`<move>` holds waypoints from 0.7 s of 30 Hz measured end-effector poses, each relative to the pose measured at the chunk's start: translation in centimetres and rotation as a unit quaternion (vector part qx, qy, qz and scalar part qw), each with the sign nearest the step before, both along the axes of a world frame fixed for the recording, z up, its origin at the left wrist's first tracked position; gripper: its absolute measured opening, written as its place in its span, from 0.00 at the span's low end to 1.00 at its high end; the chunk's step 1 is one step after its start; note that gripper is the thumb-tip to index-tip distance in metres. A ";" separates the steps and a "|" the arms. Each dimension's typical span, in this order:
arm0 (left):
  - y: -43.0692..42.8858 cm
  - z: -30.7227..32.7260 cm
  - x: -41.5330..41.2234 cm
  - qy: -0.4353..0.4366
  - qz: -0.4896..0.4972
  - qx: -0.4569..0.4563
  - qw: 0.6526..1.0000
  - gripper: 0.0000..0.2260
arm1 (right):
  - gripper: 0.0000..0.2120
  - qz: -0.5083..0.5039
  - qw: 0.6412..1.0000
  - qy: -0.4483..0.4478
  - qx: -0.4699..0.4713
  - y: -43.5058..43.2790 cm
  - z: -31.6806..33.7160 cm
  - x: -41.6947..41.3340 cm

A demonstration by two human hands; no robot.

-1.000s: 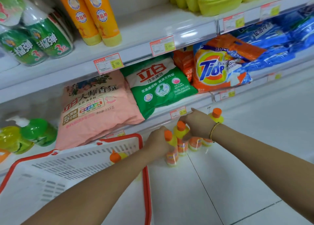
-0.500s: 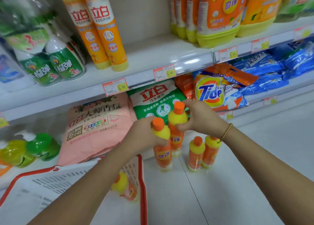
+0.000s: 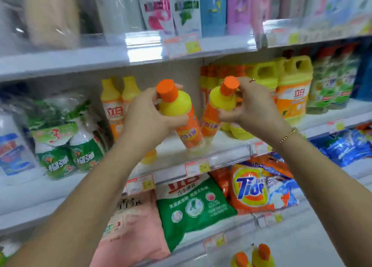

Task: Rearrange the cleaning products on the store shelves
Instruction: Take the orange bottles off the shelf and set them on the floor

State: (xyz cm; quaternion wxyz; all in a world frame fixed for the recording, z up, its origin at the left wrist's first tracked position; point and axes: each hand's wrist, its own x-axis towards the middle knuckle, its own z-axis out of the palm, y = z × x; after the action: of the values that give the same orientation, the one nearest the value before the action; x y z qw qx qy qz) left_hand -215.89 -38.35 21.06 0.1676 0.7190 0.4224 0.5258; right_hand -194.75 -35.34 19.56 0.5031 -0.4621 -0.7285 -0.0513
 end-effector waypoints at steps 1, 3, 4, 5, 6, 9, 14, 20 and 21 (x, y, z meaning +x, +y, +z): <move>1.4 0.1 0.3 0.008 -0.001 0.000 1.000 0.26 | 0.18 -0.002 1.000 -0.017 -0.015 1.1 0.4 0.0; 4.0 0.0 0.8 0.011 -0.011 -0.010 1.000 0.27 | 0.18 0.005 0.999 -0.027 -0.039 3.3 0.9 0.2; 5.0 -0.1 1.0 0.012 -0.016 -0.015 1.000 0.28 | 0.18 0.006 0.999 -0.026 -0.047 4.2 1.2 0.2; 6.0 -0.3 1.2 0.012 -0.019 -0.016 1.000 0.28 | 0.18 0.004 0.998 -0.027 -0.052 5.2 1.4 0.2; 7.1 -0.4 1.3 0.013 -0.019 -0.017 1.000 0.27 | 0.19 0.007 0.998 -0.024 -0.061 6.0 1.6 0.2; 10.2 -0.5 1.5 -0.027 -0.011 -0.055 0.998 0.26 | 0.24 0.039 0.994 0.020 -0.100 8.8 1.8 0.2; 14.3 -0.5 2.4 -0.132 -0.093 -0.161 0.974 0.23 | 0.19 0.150 0.955 0.187 -0.173 12.7 0.0 0.2; 17.0 -4.3 3.4 -0.144 -0.063 -0.164 0.974 0.29 | 0.23 0.221 0.913 0.254 -0.231 15.1 -3.6 -0.1; 16.9 -5.2 3.3 -0.137 -0.064 -0.183 0.971 0.30 | 0.24 0.224 0.917 0.245 -0.222 14.8 -4.2 0.2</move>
State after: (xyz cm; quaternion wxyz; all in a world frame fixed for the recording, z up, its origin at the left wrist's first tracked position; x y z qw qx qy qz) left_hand -212.54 -21.40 15.84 0.3861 0.6231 0.4376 0.5208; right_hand -194.55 -20.51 15.40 0.5490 -0.3849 -0.6593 0.3402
